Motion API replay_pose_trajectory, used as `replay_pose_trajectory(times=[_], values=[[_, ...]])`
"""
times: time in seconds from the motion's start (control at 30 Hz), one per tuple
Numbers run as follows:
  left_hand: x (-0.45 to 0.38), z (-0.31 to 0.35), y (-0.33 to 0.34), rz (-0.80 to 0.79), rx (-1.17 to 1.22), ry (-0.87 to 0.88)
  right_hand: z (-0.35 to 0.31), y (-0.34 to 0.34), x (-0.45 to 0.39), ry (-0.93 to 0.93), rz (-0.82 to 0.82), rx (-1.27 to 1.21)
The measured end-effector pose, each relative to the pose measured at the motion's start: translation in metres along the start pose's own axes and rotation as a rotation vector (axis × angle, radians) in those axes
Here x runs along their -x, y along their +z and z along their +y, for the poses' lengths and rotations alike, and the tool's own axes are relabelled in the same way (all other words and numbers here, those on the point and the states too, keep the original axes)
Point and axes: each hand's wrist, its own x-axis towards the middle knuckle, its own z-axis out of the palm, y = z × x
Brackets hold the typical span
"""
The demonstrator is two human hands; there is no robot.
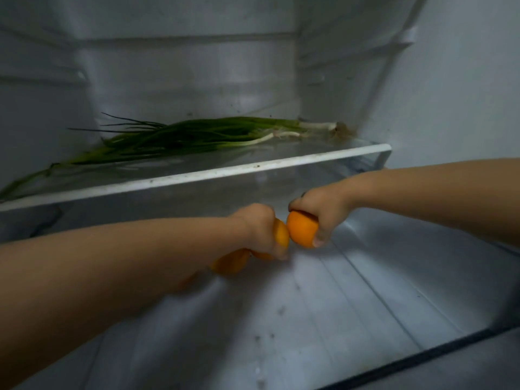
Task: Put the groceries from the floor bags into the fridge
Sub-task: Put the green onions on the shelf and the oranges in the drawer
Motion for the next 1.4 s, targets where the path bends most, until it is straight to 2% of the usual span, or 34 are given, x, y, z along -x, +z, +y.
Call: replay_pose_trajectory(times=[0.13,0.33,0.57,0.7,0.8,0.93,1.03,1.13,1.2,1.27,1.4], values=[[0.0,0.002,-0.002,-0.035,-0.04,-0.011,0.002,0.004,0.0,0.003,-0.014,-0.017],[0.006,0.008,-0.004,-0.089,-0.071,0.006,0.0,0.006,0.001,0.106,-0.049,-0.001],[0.027,0.022,-0.028,-0.139,-0.206,-0.002,-0.007,-0.034,0.035,0.161,-0.136,-0.033],[0.033,0.032,-0.034,-0.271,-0.295,-0.033,-0.014,-0.055,0.076,0.192,-0.098,-0.141],[0.053,0.047,-0.047,-0.306,-0.335,0.001,-0.023,-0.057,0.111,0.197,-0.013,-0.099],[0.101,0.071,-0.071,-0.098,-0.417,0.013,-0.045,-0.044,0.159,0.132,0.16,0.039],[0.146,0.079,-0.073,0.065,-0.381,-0.061,-0.062,-0.028,0.19,0.074,0.317,0.068],[0.207,0.087,-0.072,0.408,-0.306,-0.169,-0.075,-0.011,0.217,-0.021,0.551,0.108],[0.249,0.094,-0.065,0.58,-0.245,-0.247,-0.08,-0.006,0.237,-0.071,0.705,0.055],[0.289,0.1,-0.05,0.647,-0.203,-0.342,-0.09,-0.001,0.257,-0.109,0.784,-0.035],[0.368,0.109,-0.008,0.612,-0.128,-0.551,-0.136,0.014,0.29,-0.269,0.83,-0.089]])
